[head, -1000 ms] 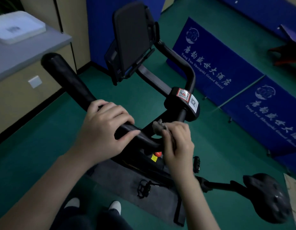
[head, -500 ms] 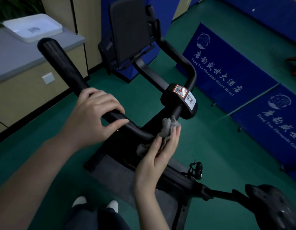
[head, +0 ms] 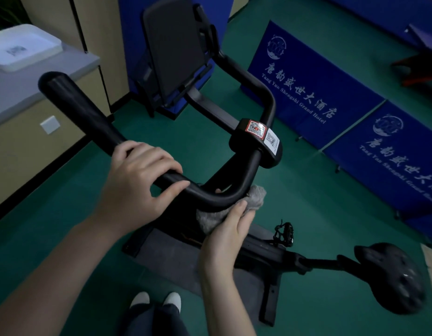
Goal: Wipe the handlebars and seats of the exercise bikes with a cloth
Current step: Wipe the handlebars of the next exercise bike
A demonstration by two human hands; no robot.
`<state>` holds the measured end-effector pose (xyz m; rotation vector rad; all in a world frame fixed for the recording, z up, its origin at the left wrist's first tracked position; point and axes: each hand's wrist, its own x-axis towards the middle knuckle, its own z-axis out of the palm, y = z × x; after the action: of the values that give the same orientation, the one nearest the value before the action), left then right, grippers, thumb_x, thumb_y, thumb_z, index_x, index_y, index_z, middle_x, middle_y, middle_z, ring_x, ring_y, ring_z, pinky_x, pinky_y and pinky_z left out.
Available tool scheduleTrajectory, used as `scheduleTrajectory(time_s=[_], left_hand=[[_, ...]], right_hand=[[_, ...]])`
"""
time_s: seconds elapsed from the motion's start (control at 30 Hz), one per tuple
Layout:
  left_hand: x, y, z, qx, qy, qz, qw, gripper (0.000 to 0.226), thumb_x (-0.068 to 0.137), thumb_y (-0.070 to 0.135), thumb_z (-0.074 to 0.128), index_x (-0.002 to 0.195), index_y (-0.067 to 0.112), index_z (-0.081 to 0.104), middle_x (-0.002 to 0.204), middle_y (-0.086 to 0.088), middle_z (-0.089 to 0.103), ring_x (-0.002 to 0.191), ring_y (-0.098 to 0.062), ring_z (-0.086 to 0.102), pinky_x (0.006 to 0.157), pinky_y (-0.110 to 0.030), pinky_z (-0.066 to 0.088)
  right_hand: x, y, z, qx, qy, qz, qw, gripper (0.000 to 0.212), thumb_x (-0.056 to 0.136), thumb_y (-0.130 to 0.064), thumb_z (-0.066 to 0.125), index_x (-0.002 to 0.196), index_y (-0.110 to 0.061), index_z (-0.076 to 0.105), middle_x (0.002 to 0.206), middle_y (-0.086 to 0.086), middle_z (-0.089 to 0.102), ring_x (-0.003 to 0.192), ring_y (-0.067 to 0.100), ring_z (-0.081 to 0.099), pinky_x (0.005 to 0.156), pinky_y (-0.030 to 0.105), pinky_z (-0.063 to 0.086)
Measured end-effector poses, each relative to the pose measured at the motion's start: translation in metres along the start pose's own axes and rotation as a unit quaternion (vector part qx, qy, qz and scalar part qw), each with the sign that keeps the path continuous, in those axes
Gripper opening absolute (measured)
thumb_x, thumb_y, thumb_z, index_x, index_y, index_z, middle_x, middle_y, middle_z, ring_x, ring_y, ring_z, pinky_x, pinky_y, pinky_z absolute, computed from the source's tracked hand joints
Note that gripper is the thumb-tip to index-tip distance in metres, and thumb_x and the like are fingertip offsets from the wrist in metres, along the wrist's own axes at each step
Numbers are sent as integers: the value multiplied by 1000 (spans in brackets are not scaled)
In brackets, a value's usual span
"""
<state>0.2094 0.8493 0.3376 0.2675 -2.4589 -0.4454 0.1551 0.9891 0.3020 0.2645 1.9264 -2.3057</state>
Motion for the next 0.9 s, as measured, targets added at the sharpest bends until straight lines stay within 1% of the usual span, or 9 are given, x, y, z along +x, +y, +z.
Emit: scheduleTrajectory(time_s=[0.13, 0.23, 0.33, 0.5, 0.57, 0.63, 0.67, 0.8, 0.9], left_hand=[[2, -1, -1, 1, -1, 8, 1000, 30, 88, 45, 54, 87, 19, 68, 89, 9, 64, 89, -15, 59, 99, -29, 22], [0, -2, 0, 1, 5, 17, 1000, 28, 88, 44, 55, 87, 19, 68, 89, 8, 63, 88, -16, 59, 96, -31, 24], [0, -2, 1, 5, 10, 22, 1000, 28, 88, 43, 56, 87, 18, 69, 89, 7, 64, 87, -17, 59, 95, -31, 24], [1, -3, 1, 12, 10, 23, 1000, 28, 89, 43, 56, 86, 19, 68, 88, 8, 63, 87, -16, 59, 97, -29, 22], [1, -3, 1, 18, 10, 20, 1000, 28, 89, 44, 56, 86, 19, 68, 88, 9, 64, 87, -15, 59, 98, -28, 21], [1, -3, 2, 26, 6, 15, 1000, 28, 89, 44, 55, 86, 19, 68, 88, 9, 64, 87, -15, 59, 98, -29, 23], [1, -2, 3, 30, 3, 11, 999, 29, 89, 45, 54, 85, 20, 68, 88, 10, 63, 87, -15, 59, 97, -30, 24], [2, 8, 5, 41, 10, -15, 999, 32, 90, 45, 52, 83, 18, 67, 86, 9, 62, 87, -16, 60, 102, -34, 25], [1, 25, 13, 60, 19, -41, 997, 30, 90, 43, 52, 86, 18, 68, 90, 7, 62, 91, -16, 59, 105, -34, 24]], right_hand=[[17, -17, 2, 144, -15, 71, 987, 29, 104, -27, 35, 130, -23, 49, 90, -4, 75, 89, 12, 70, 78, 29, 55], [11, -14, 2, 108, -18, 92, 990, 26, 104, -32, 36, 126, -28, 49, 105, 2, 73, 101, 18, 68, 92, 39, 51], [4, -5, 0, 60, -14, 101, 993, 39, 102, -40, 36, 140, -29, 40, 132, -4, 58, 119, 16, 57, 107, 44, 42], [25, -10, -8, 49, -59, 45, 996, 26, 105, -33, 30, 127, -40, 43, 97, 1, 75, 91, 16, 71, 76, 29, 57], [29, -6, -9, -2, -41, 14, 999, 20, 104, -36, 31, 111, -47, 47, 101, -16, 70, 91, -4, 66, 80, 14, 52], [32, -1, -11, -31, -28, -12, 999, 12, 104, -36, 32, 104, -48, 37, 85, -50, 53, 80, -31, 50, 68, -5, 39], [35, 1, -14, -36, -33, -14, 999, 12, 104, -36, 32, 105, -48, 34, 77, -57, 46, 77, -35, 45, 65, -7, 36], [62, -2, -21, -30, -86, 14, 996, 21, 104, -35, 34, 96, -48, 48, 79, -52, 55, 82, -26, 54, 79, 10, 42], [87, -15, -19, -34, -122, 49, 991, 25, 104, -32, 37, 94, -38, 58, 82, -26, 69, 80, -3, 65, 84, 31, 49]])
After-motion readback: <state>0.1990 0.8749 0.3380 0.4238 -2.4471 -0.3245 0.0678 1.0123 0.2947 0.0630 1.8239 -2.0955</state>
